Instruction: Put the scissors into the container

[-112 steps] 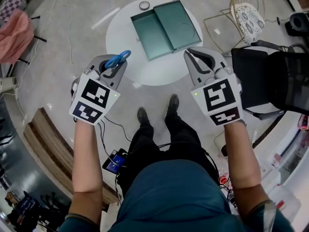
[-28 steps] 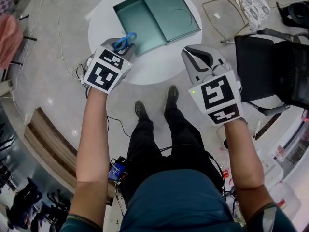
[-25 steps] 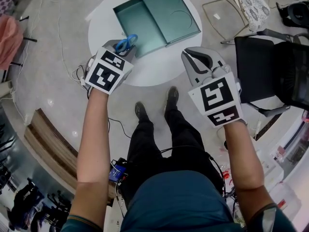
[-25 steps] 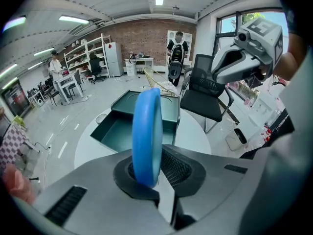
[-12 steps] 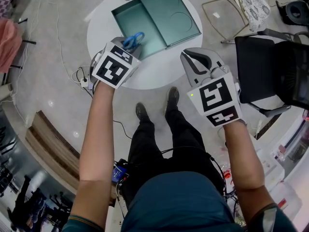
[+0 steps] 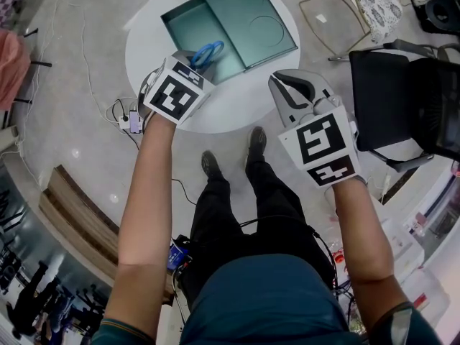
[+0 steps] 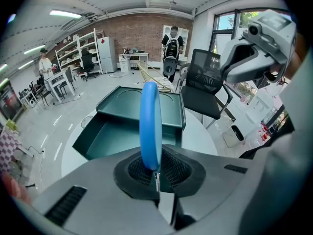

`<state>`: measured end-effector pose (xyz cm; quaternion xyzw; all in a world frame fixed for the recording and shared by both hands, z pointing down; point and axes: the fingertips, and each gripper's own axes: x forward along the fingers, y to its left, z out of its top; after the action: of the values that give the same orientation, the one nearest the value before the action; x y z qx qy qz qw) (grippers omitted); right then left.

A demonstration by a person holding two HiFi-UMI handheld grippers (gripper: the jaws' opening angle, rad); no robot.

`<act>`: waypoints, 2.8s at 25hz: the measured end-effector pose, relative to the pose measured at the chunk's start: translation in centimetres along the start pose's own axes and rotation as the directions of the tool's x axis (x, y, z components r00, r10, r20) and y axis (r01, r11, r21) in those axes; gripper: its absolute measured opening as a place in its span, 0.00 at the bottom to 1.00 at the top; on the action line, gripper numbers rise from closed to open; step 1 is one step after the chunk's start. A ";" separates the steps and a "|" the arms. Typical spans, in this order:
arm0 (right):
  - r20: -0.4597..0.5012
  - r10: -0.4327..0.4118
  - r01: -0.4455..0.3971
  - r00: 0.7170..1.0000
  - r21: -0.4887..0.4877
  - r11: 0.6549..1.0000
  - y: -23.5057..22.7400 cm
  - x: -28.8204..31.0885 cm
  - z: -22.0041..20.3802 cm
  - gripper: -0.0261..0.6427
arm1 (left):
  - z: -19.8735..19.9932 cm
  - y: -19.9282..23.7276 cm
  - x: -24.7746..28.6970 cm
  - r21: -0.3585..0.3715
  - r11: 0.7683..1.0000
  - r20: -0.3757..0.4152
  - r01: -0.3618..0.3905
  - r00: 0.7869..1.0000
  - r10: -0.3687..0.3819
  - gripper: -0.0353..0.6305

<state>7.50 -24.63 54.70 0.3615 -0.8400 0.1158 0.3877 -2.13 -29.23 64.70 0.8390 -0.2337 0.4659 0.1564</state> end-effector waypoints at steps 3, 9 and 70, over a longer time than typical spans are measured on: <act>-0.001 -0.003 0.003 1.000 0.004 1.000 -0.3 -0.1 -0.2 0.10 | 0.2 0.0 0.5 0.005 1.000 0.001 -0.006 1.000 0.006 0.09; -0.007 -0.009 0.009 1.000 0.010 1.000 -0.7 0.0 -0.6 0.10 | 0.3 0.1 1.3 0.006 1.000 0.002 -0.008 1.000 0.007 0.09; 0.103 -0.121 0.123 0.987 -0.019 0.992 2.1 -13.8 8.5 0.10 | 6.4 -3.2 -23.5 0.148 0.965 0.220 -0.216 0.959 0.181 0.14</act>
<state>7.28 -20.02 39.01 0.4128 -0.8364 0.0624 0.3552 -6.60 -23.80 41.21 0.8649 -0.2909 0.4089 0.0114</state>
